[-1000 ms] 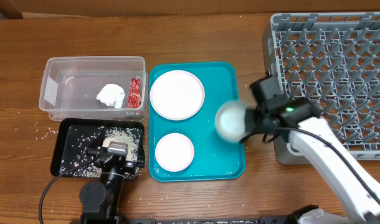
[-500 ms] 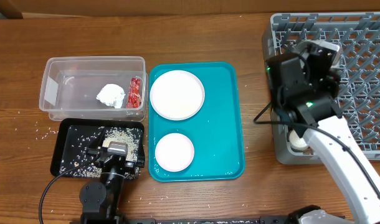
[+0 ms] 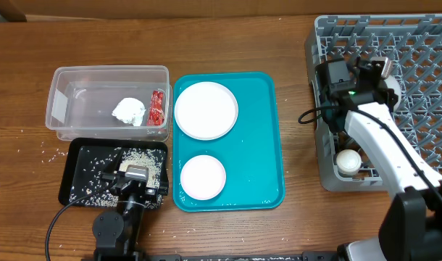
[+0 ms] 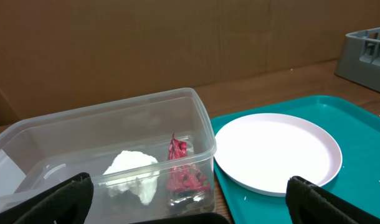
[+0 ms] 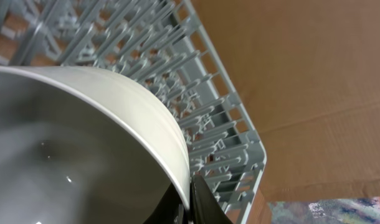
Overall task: Sort waste into correct bins and load items into the dishwasher
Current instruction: 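Carry the grey bowl with the right gripper into the dish rack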
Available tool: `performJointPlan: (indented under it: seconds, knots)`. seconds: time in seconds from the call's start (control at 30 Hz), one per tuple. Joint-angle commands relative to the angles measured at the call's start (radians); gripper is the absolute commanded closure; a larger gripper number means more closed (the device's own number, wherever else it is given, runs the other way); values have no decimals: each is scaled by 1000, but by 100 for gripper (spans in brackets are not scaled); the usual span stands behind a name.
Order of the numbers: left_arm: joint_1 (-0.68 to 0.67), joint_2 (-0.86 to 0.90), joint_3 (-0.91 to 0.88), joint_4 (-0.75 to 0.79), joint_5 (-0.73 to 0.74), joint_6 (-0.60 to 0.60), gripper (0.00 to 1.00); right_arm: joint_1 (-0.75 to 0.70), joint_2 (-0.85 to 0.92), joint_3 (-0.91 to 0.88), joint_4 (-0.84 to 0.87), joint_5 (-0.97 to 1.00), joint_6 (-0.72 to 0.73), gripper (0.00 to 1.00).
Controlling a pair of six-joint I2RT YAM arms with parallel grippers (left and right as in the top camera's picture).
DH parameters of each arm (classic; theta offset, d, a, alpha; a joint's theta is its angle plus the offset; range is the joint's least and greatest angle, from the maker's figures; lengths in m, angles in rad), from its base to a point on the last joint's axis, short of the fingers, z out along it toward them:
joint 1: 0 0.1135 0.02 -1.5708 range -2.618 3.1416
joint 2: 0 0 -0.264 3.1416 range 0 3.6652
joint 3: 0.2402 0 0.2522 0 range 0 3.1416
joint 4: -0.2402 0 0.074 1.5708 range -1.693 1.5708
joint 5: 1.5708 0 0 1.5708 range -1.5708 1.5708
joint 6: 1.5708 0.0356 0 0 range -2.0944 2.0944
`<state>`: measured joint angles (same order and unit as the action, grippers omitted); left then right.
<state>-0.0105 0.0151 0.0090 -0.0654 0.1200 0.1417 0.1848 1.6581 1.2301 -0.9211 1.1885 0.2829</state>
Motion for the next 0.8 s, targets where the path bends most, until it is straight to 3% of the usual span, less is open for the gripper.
performJointPlan:
  seconds: [0.0,0.37,0.53,0.73,0.77]
  knots:
    - [8,-11,-4,-1,1,15,0,5,42,0,-16,-20,-2,96]
    - [8,-11,-4,-1,1,15,0,56,77,0,-124,-76,66,96]
    - [8,-11,-4,-1,1,15,0,69,76,23,-132,33,66,96]
    - [8,-11,-4,-1,1,15,0,66,76,38,-47,101,56,96]
    - [8,-11,-4,-1,1,15,0,61,76,38,2,101,3,96]
